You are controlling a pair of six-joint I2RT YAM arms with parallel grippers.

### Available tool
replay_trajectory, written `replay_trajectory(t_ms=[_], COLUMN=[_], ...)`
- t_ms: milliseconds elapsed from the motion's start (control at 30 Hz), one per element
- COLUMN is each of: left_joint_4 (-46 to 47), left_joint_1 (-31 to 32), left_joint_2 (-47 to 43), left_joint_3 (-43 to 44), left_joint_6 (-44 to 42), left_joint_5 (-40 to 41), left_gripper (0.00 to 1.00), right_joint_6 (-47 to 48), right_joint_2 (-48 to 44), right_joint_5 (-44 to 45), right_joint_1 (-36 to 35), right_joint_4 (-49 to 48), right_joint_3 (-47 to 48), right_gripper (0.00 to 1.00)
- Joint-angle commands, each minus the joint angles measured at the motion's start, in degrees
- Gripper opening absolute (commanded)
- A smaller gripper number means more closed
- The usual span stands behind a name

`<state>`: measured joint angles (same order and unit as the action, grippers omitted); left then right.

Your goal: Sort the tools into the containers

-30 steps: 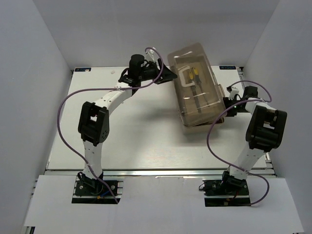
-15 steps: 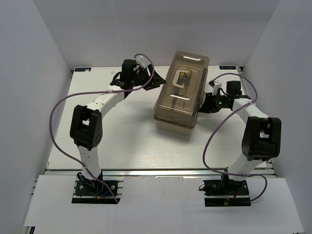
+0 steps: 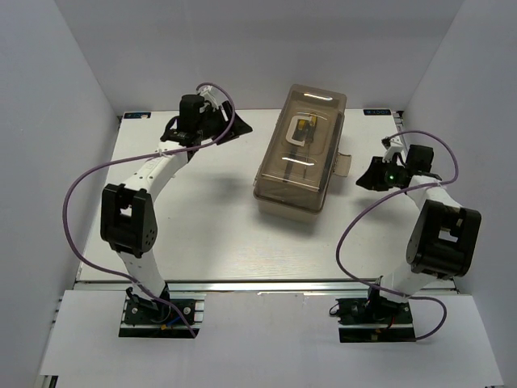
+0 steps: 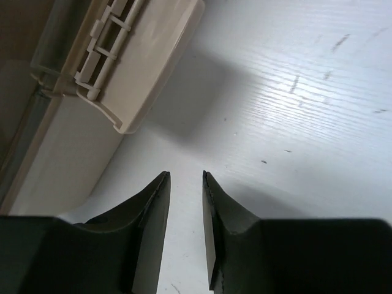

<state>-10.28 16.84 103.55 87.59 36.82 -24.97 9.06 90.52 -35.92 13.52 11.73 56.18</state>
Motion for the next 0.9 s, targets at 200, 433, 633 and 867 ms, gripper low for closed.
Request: replay_trajectory(t_ms=[200, 433, 633, 867], left_joint_4=[2.28, 4.57, 4.57, 4.13], left_joint_1=[0.47, 1.52, 2.32, 3.20], left_joint_2=[5.25, 8.25, 9.13, 11.85], left_joint_3=[1.88, 2.58, 2.67, 4.69], left_joint_6=[0.53, 2.12, 1.94, 1.77], left_joint_5=[-4.47, -7.20, -7.99, -9.66], left_gripper=[0.71, 0.74, 0.74, 0.75], right_joint_6=[-6.22, -10.29, -11.08, -16.87], right_joint_2=[18.96, 19.61, 16.89, 18.98], right_joint_5=[-16.44, -21.29, -21.65, -22.08], right_joint_1=[-0.60, -3.23, -3.67, -3.76], right_joint_4=[-8.38, -15.85, -16.47, -20.34], right_joint_3=[12.78, 17.82, 16.77, 13.42], right_gripper=[0.31, 0.30, 0.30, 0.31])
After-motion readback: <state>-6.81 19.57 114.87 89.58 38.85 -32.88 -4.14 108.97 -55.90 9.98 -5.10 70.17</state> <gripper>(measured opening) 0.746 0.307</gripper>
